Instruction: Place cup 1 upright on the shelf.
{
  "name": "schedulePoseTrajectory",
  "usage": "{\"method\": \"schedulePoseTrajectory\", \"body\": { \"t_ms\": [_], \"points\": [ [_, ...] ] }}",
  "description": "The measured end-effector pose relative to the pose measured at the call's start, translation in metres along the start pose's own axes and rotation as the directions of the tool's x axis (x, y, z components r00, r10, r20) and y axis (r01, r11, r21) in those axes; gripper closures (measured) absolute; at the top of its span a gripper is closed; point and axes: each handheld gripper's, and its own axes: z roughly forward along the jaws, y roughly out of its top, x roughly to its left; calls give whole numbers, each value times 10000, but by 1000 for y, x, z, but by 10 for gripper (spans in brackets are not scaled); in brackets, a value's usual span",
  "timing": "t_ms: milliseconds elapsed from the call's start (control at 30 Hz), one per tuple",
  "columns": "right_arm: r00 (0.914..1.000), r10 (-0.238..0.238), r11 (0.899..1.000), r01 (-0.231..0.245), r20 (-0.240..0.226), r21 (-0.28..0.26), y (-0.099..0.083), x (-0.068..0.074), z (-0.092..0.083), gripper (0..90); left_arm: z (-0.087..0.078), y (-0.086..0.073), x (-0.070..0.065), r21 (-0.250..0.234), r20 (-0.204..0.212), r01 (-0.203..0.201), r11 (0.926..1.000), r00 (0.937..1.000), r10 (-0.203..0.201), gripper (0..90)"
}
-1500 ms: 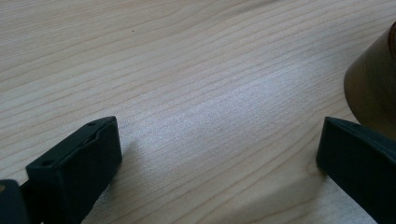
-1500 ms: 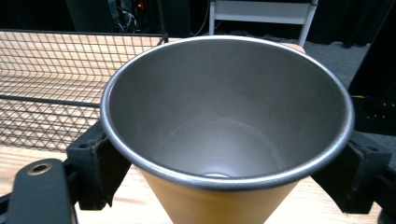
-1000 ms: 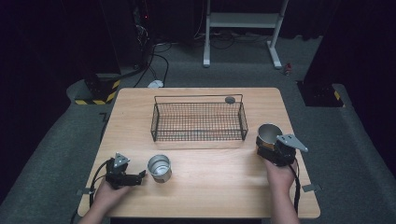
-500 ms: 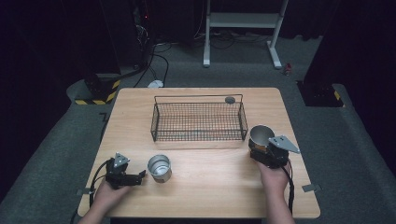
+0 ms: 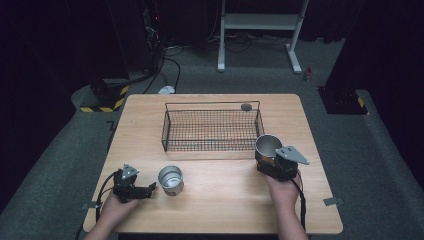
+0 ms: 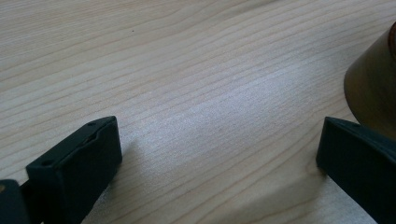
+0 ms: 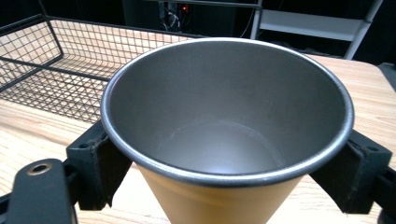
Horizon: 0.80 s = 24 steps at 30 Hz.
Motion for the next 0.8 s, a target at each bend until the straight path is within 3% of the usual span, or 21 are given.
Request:
{"method": "schedulePoseTrajectory", "body": {
  "t_ms": [800],
  "points": [
    [9984, -255, 9997, 251, -512, -80, 8, 27, 13, 139, 0, 0, 0, 0, 1, 0, 10000, 10000, 0, 4]
  ]
}}
